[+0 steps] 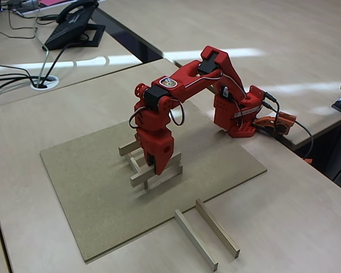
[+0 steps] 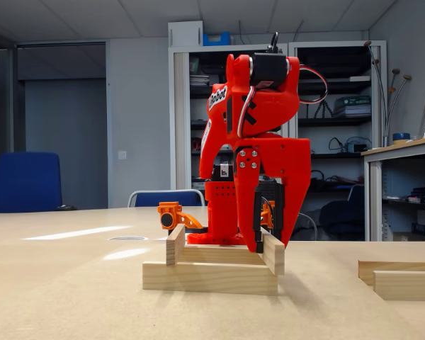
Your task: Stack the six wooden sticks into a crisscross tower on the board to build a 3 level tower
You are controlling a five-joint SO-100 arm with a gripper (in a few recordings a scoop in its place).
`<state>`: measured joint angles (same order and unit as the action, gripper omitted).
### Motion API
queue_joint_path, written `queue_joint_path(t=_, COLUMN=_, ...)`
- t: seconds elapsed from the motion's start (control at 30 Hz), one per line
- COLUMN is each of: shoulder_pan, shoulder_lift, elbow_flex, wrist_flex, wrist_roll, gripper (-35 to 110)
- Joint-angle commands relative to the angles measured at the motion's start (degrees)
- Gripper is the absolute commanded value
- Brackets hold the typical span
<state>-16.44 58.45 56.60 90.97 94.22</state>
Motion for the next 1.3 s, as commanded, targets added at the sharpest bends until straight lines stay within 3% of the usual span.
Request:
queue_joint_path(t=0.0, shoulder_pan=-0.09, shoulder_lift=2.02, elbow_flex=1.23, wrist_flex=0.00, wrist_roll=0.62, gripper=3)
queue_joint_path(t=0.87, shoulder_pan=0.53, shoulder_lift=5.71, elbow_flex=5.10, wrist_flex=2.11, wrist_roll=3.08, gripper=0)
queue_joint_path(t=1.27, shoulder_pan=0.88, shoulder_lift=5.89, elbow_flex=5.36, wrist_flex=-1.05, wrist_roll=-2.64, gripper=10)
